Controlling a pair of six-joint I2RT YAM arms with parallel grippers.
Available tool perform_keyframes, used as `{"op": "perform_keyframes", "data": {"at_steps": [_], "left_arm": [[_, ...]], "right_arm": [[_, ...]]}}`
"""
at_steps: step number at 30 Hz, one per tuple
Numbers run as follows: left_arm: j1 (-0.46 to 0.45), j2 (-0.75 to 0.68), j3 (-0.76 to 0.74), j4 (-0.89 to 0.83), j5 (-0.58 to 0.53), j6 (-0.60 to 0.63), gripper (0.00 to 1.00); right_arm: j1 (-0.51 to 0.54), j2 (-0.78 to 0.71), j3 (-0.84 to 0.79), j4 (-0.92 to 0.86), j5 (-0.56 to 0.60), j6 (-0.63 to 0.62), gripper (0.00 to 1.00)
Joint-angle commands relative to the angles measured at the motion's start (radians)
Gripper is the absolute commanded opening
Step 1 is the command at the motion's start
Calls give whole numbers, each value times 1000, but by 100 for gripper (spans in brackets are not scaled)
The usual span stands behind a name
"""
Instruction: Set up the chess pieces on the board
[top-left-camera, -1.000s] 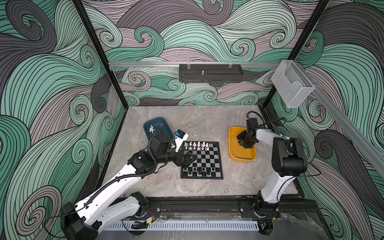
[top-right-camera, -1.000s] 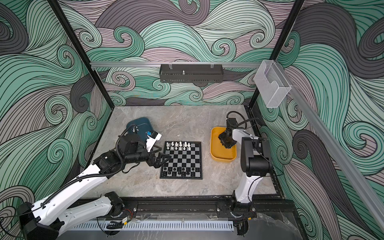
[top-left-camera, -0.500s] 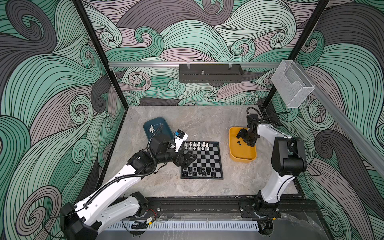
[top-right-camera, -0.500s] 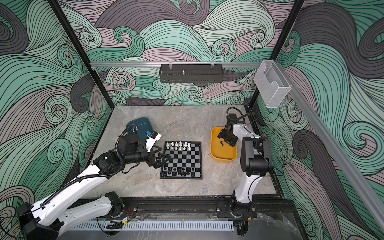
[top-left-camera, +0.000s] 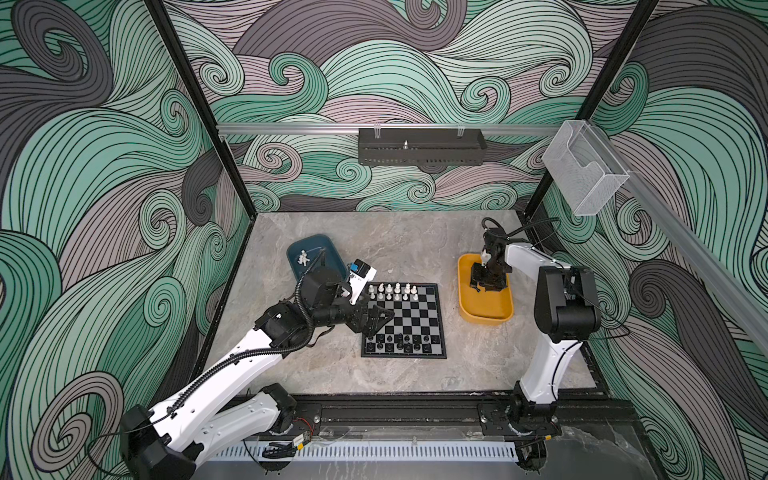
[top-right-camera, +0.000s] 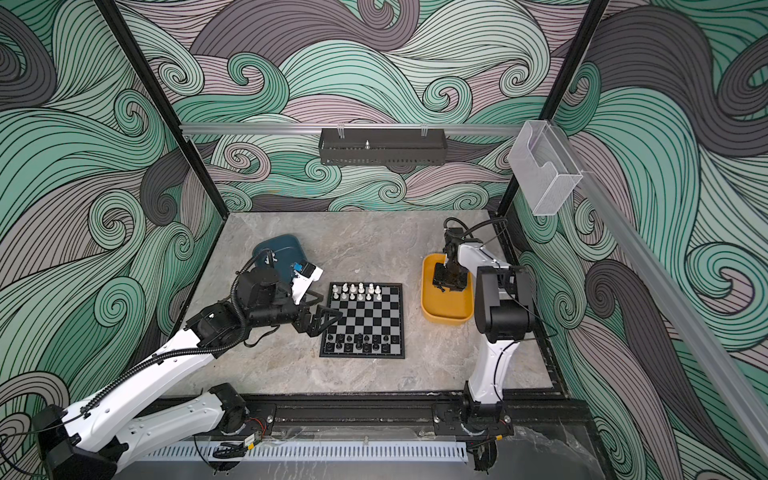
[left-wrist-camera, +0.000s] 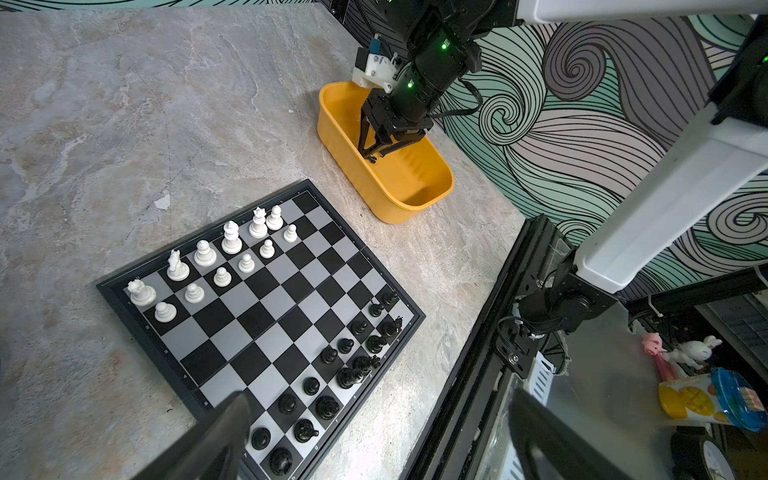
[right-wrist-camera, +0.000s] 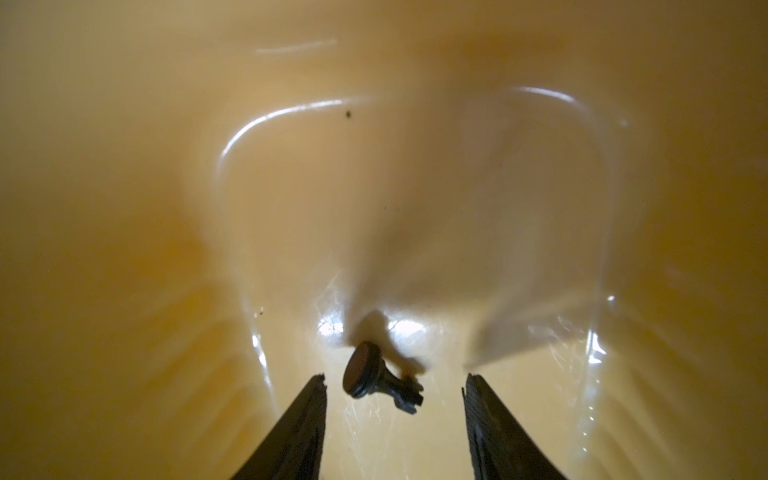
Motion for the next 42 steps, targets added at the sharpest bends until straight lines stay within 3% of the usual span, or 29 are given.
{"op": "perform_keyframes", "data": {"at_steps": [1,10,14,19,22,26,30,31,35,42], "left_arm": [[3,4,-3,17,17,-1,99],[2,8,-2,16,11,-1,99],[2,9,0,15,12,2,99],[2,9,0,14,11,0,99],[2,8,0,11,9,2,99],[2,12,1,8,5,1,99],[2,13,0,4,-8,1,99],[3,14,0,5,-9,2,99],[3,17,-2,3,-15,5,99],[3,30,-2,0,-20,8,98]], "right_arm": [[12,9,8,-19,-37,-60,57],[40,19,-1,-48,-18,-71,46],[45,-12,-53,-51,-63,-28,45],[27,-22,-75,-71,-125,29,59],[14,-70,-99,-46,-100,76,68],[-15,-150,-114,-71,-41,178,73],[-10,-229,-152,-109,-19,194,75],[-6,-248,-171,-120,-20,200,73],[-3,-340,-293,-104,-91,251,50],[20,-408,-392,-151,-105,221,42]]}}
